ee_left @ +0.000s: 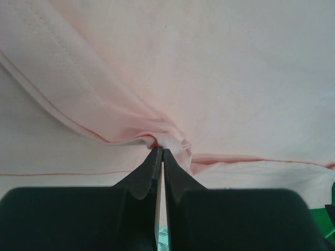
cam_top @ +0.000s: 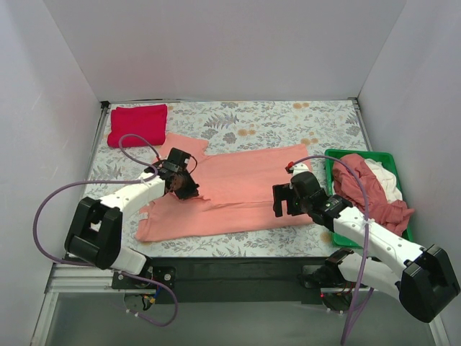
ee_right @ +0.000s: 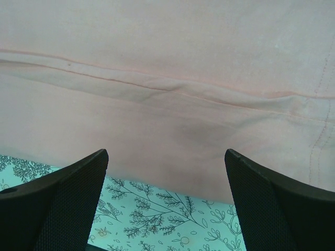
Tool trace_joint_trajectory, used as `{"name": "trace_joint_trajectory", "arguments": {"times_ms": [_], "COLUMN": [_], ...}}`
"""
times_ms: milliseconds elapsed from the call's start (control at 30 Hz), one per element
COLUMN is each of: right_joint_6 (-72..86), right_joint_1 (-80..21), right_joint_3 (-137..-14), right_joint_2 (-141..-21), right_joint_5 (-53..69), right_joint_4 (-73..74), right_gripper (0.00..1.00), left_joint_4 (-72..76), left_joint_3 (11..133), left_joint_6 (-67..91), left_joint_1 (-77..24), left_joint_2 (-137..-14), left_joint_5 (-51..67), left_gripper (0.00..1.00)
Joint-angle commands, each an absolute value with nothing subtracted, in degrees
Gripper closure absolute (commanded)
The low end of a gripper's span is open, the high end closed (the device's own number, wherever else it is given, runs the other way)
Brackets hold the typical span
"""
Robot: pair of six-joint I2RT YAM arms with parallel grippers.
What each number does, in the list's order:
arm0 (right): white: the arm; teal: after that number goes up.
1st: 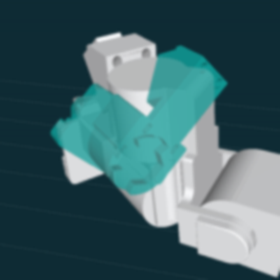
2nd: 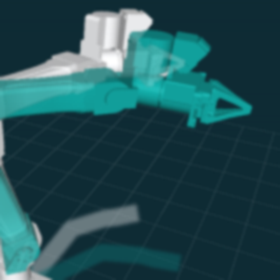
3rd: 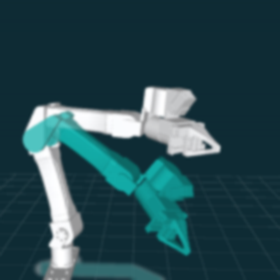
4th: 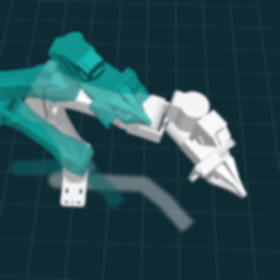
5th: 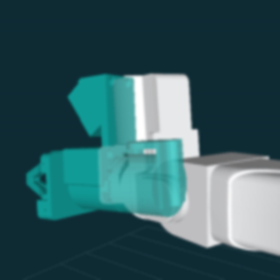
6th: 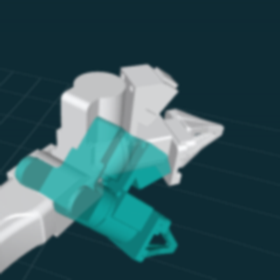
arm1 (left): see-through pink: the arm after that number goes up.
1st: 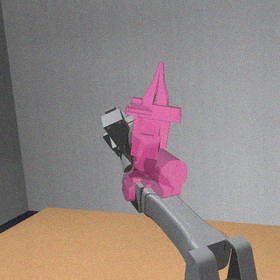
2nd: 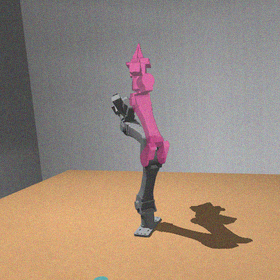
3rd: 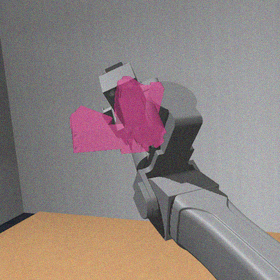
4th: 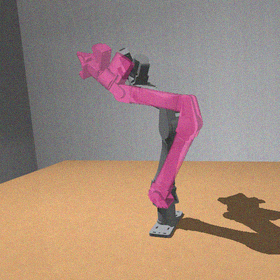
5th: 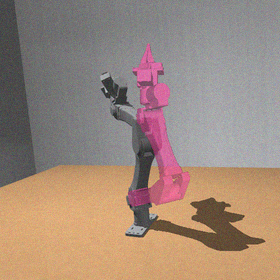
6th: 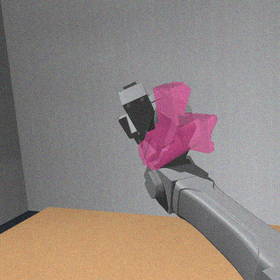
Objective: Fold and stack the t-shirts
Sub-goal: Fold the tshirt
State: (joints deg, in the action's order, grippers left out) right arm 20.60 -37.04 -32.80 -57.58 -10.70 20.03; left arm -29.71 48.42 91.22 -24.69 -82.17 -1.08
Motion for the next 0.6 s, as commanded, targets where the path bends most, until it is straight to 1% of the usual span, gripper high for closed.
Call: {"name": "trace_joint_trajectory", "arguments": {"times_ms": [0, 400, 567], "right_joint_6": [19.78, 18.11, 17.84], "right_joint_1": [-37.09, -36.83, -36.56], "right_joint_3": [-35.07, -37.44, -37.97], "right_joint_2": [-57.74, -60.55, -61.70], "right_joint_5": [-12.66, -13.36, -13.62], "right_joint_4": [20.39, 21.18, 21.53], "right_gripper": [0.02, 0.02, 0.02], "left_joint_4": [-29.18, -28.39, -28.04], "left_joint_3": [51.58, 55.90, 58.00], "left_joint_6": [88.25, 82.97, 81.83], "left_joint_1": [-25.31, -26.72, -26.89], "left_joint_2": [-83.66, -90.26, -92.19], "left_joint_5": [-2.20, -4.57, -3.78], "left_gripper": [1.00, 1.00, 1.00]}}
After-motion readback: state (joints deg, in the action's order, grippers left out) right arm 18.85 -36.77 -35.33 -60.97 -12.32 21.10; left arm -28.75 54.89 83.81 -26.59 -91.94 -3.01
